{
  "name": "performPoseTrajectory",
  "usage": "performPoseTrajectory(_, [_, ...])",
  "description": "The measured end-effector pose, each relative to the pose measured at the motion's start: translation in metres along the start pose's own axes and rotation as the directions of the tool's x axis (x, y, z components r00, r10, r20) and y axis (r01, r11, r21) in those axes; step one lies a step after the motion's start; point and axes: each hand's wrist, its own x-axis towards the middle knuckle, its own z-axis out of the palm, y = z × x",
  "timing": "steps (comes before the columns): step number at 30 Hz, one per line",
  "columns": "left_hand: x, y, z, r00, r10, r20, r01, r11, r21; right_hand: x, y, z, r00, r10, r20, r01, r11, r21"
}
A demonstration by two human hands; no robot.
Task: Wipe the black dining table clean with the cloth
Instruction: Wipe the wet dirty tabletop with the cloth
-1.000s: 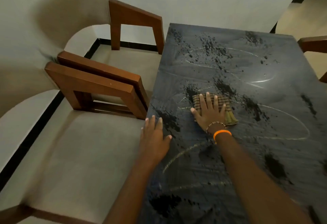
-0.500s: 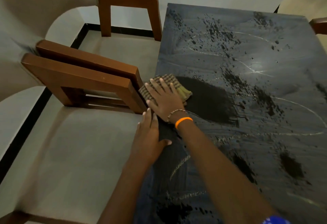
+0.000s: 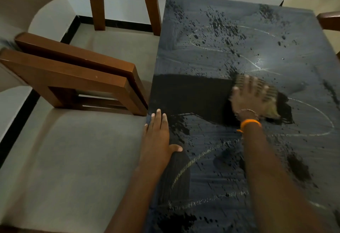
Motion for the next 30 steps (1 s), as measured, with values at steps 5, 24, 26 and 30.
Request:
performPoseTrajectory(5, [0.000,0.001,-0.001,1.000,0.000,0.002,0.000,1.000,0.001,-0.029,-0.136,0.034,0.905,-0.406,0.130,0.412,0.911,-0.021])
performPoseTrajectory(24, [-0.001,0.002,-0.002,1.000,0.002,-0.031,-0.002,1.000,-0.020,0.014,0.073,-0.025,0.994,-0.097,0.048,0.101,0.991,-0.091])
performPoseTrajectory(26, [0.001,0.002,-0.003,1.000,-0.013,-0.011,0.012,1.000,-0.024,0.009,0.063,-0.020,0.999,-0.013,0.050,0.016,0.999,-0.046])
performPoseTrajectory(30, [0.000,0.014,0.001,0.988,-0.116,-0.105,0.094,0.975,-0.200,-0.024,0.001,-0.002,0.967,-0.228,0.113,0.237,0.968,-0.078])
